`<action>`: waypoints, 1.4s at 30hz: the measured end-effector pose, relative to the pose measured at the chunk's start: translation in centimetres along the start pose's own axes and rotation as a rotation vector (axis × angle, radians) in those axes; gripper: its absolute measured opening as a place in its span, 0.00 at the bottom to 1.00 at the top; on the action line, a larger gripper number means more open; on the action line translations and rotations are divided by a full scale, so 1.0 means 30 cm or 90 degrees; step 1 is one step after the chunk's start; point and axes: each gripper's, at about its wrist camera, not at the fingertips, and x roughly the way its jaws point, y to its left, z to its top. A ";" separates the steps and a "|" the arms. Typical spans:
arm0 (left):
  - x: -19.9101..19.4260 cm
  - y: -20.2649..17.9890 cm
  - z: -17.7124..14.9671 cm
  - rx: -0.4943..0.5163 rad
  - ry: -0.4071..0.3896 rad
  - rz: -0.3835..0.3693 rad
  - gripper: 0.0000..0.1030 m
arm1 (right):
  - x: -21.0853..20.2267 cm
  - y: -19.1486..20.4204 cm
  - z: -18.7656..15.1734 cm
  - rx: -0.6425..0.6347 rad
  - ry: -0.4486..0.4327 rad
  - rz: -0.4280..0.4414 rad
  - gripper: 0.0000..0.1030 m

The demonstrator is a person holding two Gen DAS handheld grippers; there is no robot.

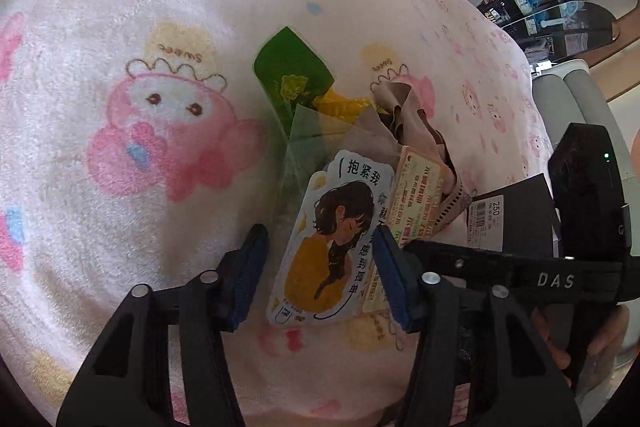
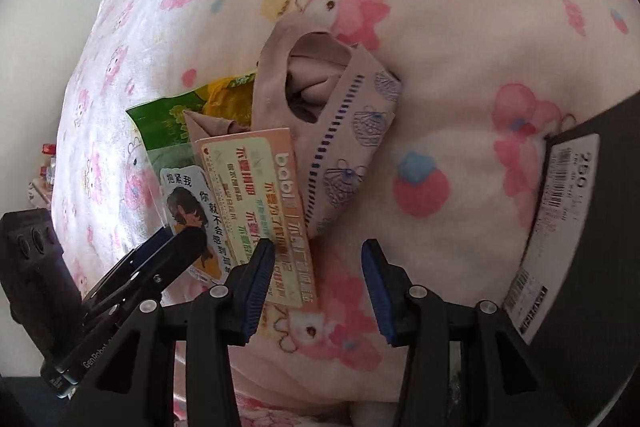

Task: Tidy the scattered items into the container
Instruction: 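Grasp the anime card and orange printed card with the left gripper, then carry the cards into the box and lower them beside the watch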

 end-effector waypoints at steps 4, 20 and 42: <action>-0.028 -0.025 -0.006 0.005 -0.002 -0.006 0.22 | 0.034 -0.007 -0.008 0.006 0.031 0.039 0.27; -0.343 -0.649 -0.228 0.209 -0.062 -0.121 0.18 | -0.711 -0.164 -0.483 -0.031 -0.276 0.130 0.14; 0.119 -0.979 -0.570 0.260 0.154 -0.086 0.23 | -0.627 -0.706 -0.802 0.111 -0.244 0.077 0.13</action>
